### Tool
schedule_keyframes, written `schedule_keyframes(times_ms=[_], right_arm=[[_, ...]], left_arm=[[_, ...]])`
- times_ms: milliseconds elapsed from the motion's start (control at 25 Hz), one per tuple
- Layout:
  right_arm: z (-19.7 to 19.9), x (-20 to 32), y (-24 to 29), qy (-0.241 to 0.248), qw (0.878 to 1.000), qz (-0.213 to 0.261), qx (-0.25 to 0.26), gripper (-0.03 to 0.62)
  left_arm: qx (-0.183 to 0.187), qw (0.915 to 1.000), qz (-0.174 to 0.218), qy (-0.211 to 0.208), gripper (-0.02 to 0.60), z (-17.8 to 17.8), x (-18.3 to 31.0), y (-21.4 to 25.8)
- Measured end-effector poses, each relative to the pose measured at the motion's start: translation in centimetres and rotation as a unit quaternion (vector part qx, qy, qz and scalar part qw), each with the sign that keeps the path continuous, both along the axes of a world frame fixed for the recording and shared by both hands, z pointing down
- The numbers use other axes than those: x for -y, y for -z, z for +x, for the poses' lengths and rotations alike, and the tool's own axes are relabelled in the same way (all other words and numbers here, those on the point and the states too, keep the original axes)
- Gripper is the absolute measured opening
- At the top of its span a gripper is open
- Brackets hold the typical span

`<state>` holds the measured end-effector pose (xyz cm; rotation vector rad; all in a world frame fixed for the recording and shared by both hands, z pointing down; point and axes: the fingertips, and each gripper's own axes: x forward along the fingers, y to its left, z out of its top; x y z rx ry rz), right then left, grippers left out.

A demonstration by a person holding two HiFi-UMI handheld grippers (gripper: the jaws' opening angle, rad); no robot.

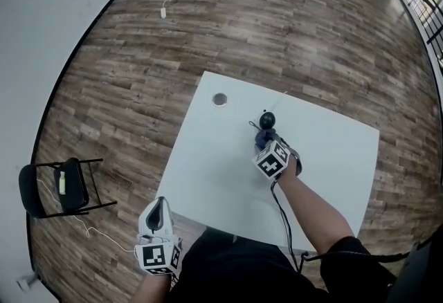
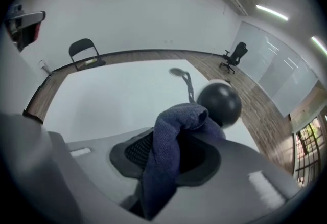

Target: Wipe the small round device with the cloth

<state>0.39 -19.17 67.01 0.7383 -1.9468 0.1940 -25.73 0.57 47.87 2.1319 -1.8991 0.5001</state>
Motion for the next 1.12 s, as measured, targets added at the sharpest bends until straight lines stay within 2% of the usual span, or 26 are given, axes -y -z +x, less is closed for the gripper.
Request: schedule_keyframes(times_ms=[120, 200, 320, 400, 600, 720, 880, 1120], right_arm=[[-3.3, -0.3, 3.2, 0.062, 0.996, 0.053, 0.027, 0.117], [-4.3, 0.2, 6.1, 0.074, 0.991, 0.101, 0.039, 0.117], [-2.6, 1.9, 9.9, 0.04, 0.984, 0.166, 0.041, 0.117], [-0.2, 3.3, 10.9, 0.007, 0.982, 0.188, 0.029, 0.117], [5.6, 5.4, 9.2, -0.046, 0.983, 0.174, -0.02, 0.117], [7.3, 5.7, 7.6, -0.06, 0.985, 0.154, -0.041, 0.117], [7.7, 5.7, 6.1, -0.059, 0.988, 0.133, -0.055, 0.117], [6.4, 4.3, 3.8, -0.031, 0.992, 0.1, -0.071, 0.117]], left_arm=[[0.001, 1.0, -0.001, 0.002, 0.008, -0.1, 0.0, 0.0], [0.0, 1.0, 0.002, 0.003, 0.008, -0.1, 0.1, 0.1], [-0.001, 0.9999, 0.014, -0.003, 0.008, 0.3, 0.7, 0.4], [-0.001, 0.9997, 0.02, -0.011, 0.008, 0.8, 1.4, 0.7], [0.001, 0.9992, 0.023, -0.033, 0.008, 2.0, 2.6, 1.2], [0.002, 0.999, 0.019, -0.04, 0.008, 2.2, 3.1, 1.1], [0.004, 0.9988, 0.011, -0.046, 0.008, 2.4, 3.5, 1.0], [0.006, 0.9988, 0.008, -0.047, 0.008, 2.7, 3.5, 0.8]])
